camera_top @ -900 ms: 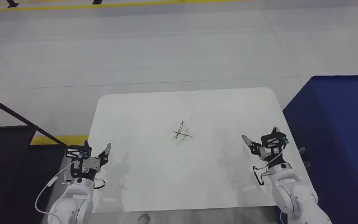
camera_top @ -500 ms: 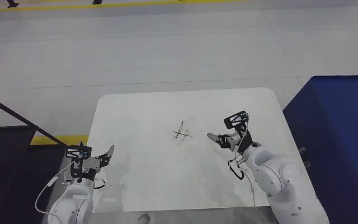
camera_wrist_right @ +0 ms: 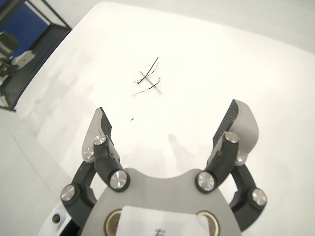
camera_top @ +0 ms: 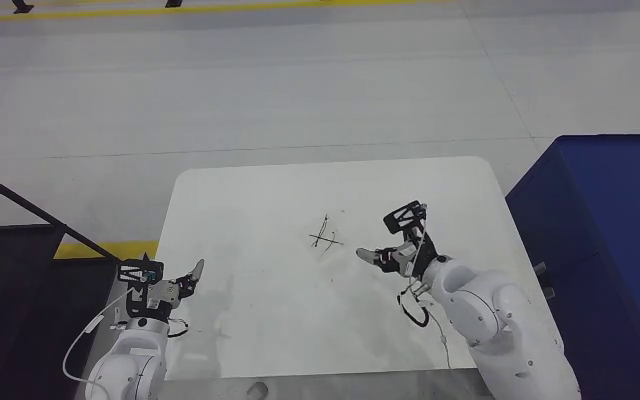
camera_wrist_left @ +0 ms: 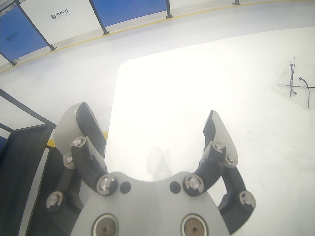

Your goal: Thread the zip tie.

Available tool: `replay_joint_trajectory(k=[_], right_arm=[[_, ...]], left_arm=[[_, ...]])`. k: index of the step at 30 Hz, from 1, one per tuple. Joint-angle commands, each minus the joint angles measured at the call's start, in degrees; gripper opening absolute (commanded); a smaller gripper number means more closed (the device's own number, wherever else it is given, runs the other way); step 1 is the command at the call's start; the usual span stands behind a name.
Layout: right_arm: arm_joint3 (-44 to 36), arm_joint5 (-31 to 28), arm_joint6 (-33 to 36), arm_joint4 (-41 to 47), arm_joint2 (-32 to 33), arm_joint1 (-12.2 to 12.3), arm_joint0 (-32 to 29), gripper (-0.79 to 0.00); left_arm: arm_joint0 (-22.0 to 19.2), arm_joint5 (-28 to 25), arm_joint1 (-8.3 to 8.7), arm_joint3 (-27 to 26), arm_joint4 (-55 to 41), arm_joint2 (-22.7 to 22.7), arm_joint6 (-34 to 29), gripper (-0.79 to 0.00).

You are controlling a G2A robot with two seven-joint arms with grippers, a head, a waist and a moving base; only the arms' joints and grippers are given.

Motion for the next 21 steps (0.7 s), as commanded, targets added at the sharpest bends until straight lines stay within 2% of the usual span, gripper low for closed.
replay_joint_trajectory(k=[1,5,7,12,13,21], right_arm=[[4.04,4.63,10.83,7.89,-1.75,-0.5,7.56,0.0],[18.84,14.23,26.64,18.91,-10.87,-2.88,27.51,0.0],[29.98,18.69,32.49,24.13,-16.15,-4.72,37.71,0.0],[59.11,20.16,33.92,45.35,-30.15,-11.05,55.91,0.0],[61.84,20.16,33.92,47.63,-31.63,-11.83,57.52,0.0],[61.84,20.16,33.92,47.63,-31.63,-11.83,57.52,0.0]], left_arm=[[0.0,0.0,0.0,0.0,0.0,0.0,0.0,0.0],[0.0,0.0,0.0,0.0,0.0,0.0,0.0,0.0],[0.0,0.0,0.0,0.0,0.0,0.0,0.0,0.0],[0.0,0.0,0.0,0.0,0.0,0.0,0.0,0.0],[0.0,0.0,0.0,0.0,0.0,0.0,0.0,0.0],[0.0,0.0,0.0,0.0,0.0,0.0,0.0,0.0]])
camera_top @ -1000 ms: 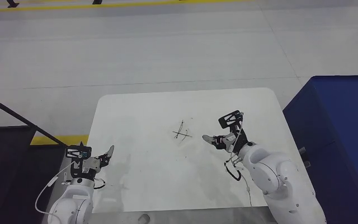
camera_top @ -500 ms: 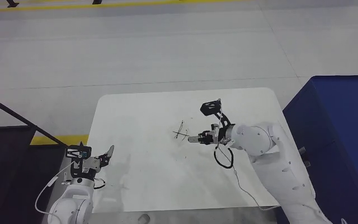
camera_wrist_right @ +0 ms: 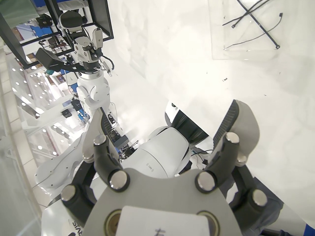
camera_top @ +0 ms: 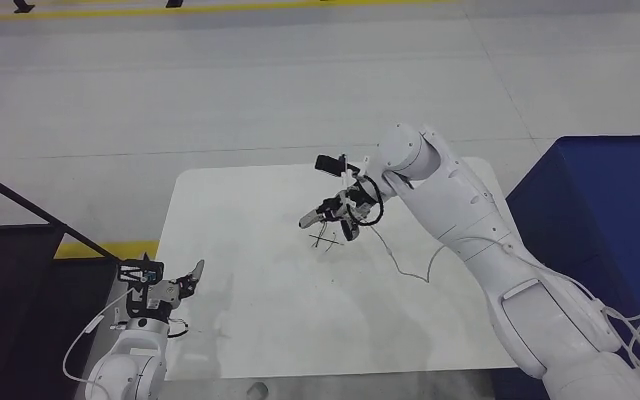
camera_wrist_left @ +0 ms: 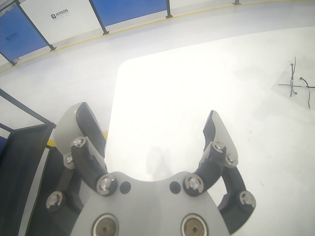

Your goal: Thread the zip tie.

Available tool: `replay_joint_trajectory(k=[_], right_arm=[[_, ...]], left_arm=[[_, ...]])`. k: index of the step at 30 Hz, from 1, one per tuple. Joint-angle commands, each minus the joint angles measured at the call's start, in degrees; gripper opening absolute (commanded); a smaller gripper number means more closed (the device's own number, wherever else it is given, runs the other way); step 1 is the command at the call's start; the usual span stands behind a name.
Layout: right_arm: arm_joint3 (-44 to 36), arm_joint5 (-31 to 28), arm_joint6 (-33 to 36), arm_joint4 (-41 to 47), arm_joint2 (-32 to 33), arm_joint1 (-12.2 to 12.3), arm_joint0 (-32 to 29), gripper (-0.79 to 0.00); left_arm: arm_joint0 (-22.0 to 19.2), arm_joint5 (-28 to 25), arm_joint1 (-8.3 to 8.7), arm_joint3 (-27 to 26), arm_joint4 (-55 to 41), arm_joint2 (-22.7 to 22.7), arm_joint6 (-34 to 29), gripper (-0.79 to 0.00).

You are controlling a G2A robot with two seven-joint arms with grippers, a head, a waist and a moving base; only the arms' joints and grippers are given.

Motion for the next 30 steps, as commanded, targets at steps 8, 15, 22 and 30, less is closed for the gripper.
replay_joint_trajectory(k=[8,15,22,30], right_arm=[[-0.9,-1.71,0.0,1.58,-0.16,-0.04,-0.91,0.0],[2.94,11.53,-11.52,3.14,-3.11,-0.92,-0.32,0.0],[10.42,16.08,-16.08,7.37,-10.37,-4.7,3.2,-0.477],[16.21,22.96,-23.81,4.9,-17.81,-10.58,4.55,-0.48]], left_arm=[[0.0,0.0,0.0,0.0,0.0,0.0,0.0,0.0],[0.0,0.0,0.0,0.0,0.0,0.0,0.0,0.0],[0.0,0.0,0.0,0.0,0.0,0.0,0.0,0.0],[0.0,0.0,0.0,0.0,0.0,0.0,0.0,0.0]])
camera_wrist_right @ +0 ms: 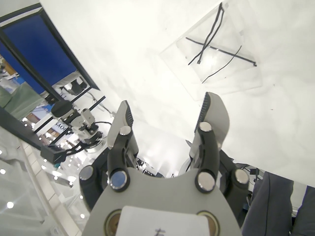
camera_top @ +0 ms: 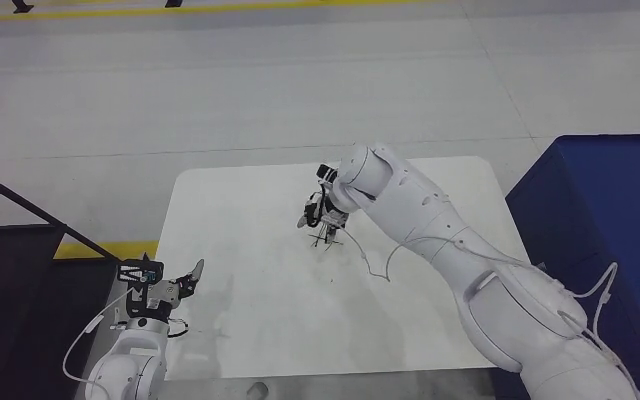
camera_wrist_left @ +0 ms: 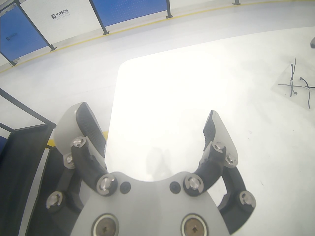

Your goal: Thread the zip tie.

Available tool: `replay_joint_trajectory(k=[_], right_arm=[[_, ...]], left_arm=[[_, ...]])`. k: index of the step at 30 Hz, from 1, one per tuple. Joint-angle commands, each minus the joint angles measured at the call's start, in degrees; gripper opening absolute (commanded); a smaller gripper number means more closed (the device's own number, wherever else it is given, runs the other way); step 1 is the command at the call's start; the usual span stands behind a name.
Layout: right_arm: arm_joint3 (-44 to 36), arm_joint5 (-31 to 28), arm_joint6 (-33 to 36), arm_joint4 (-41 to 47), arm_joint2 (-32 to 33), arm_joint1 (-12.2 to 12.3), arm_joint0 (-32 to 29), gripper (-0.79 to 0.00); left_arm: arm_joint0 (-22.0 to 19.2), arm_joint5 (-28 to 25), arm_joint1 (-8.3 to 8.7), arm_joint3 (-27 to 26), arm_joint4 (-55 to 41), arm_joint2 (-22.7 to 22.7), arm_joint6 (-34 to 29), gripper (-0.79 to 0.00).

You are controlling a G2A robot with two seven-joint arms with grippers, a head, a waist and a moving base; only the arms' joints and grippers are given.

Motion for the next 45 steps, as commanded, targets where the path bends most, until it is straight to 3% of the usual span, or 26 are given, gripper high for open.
replay_joint_trajectory(k=[1,3,11,22,33,45], right_arm=[[1.4,1.09,-1.39,-0.61,-1.62,-1.56,-0.1,-0.483],[3.47,1.23,-0.82,-1.01,-3.12,-3.05,0.07,-0.511],[12.27,3.18,-2.57,-3.44,-7.64,-8.61,1.99,-0.489],[20.03,-1.22,-4.31,-4.14,-8.15,-13.14,2.41,-0.514],[25.63,-3.4,-6.9,-4.93,-7.67,-16.06,1.89,-0.563],[28.45,-4.8,-7.2,-5.32,-6.48,-17.49,1.59,-0.628]], left_arm=[[0.0,0.0,0.0,0.0,0.0,0.0,0.0,0.0],[0.0,0.0,0.0,0.0,0.0,0.0,0.0,0.0],[0.0,0.0,0.0,0.0,0.0,0.0,0.0,0.0],[0.0,0.0,0.0,0.0,0.0,0.0,0.0,0.0],[0.0,0.0,0.0,0.0,0.0,0.0,0.0,0.0],[0.0,0.0,0.0,0.0,0.0,0.0,0.0,0.0]])
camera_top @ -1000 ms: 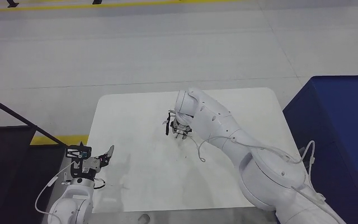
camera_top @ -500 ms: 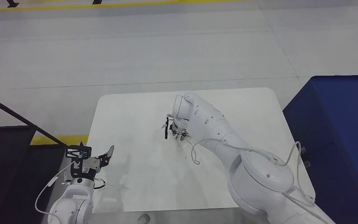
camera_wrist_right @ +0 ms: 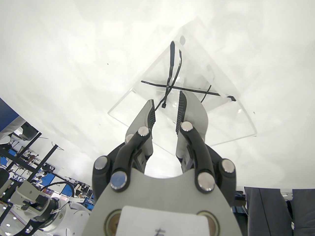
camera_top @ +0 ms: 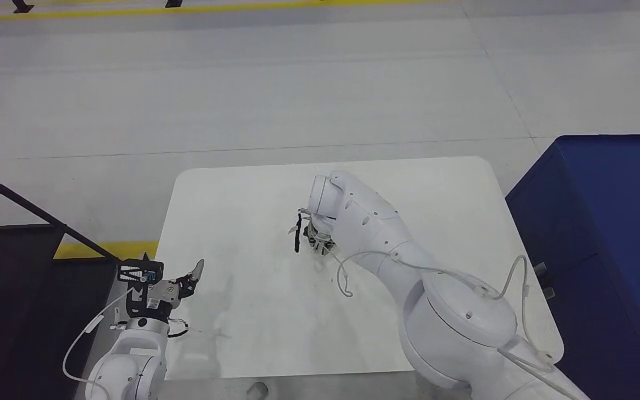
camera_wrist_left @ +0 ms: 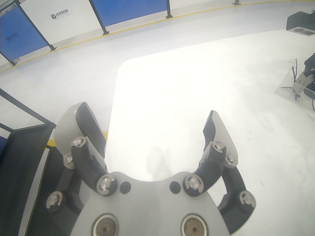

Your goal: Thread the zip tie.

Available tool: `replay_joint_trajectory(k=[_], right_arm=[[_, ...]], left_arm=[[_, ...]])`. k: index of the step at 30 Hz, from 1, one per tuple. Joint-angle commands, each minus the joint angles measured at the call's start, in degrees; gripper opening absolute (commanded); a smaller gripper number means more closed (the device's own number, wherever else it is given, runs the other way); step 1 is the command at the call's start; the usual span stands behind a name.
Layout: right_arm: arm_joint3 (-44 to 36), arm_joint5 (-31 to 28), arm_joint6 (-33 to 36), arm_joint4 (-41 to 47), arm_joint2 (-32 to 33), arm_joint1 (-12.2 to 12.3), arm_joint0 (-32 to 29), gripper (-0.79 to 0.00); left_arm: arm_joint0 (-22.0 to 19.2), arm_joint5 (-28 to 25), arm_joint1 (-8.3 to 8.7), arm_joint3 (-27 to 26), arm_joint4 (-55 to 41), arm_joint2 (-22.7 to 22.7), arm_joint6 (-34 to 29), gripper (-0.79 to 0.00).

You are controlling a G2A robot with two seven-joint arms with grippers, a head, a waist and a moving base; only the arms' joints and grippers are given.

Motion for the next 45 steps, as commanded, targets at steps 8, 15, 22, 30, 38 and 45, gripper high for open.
replay_joint_trajectory(k=[8,15,22,30,38,45], right_arm=[[1.03,1.05,-0.31,-0.35,0.94,-0.49,-0.23,-0.665],[1.39,1.42,-0.35,-0.77,1.62,-0.66,-0.29,-0.745],[1.89,0.78,-0.59,-0.13,2.84,-0.55,-0.42,-0.785],[2.48,0.22,0.08,0.79,4.4,0.04,0.32,-0.785],[3.17,-3.14,2.82,1.78,6.14,1.25,3.05,-0.785],[4.03,-6.88,7.06,2.0,7.25,2.66,4.76,-0.785]], left_arm=[[0.0,0.0,0.0,0.0,0.0,0.0,0.0,0.0],[0.0,0.0,0.0,0.0,0.0,0.0,0.0,0.0],[0.0,0.0,0.0,0.0,0.0,0.0,0.0,0.0],[0.0,0.0,0.0,0.0,0.0,0.0,0.0,0.0],[0.0,0.0,0.0,0.0,0.0,0.0,0.0,0.0],[0.0,0.0,0.0,0.0,0.0,0.0,0.0,0.0]])
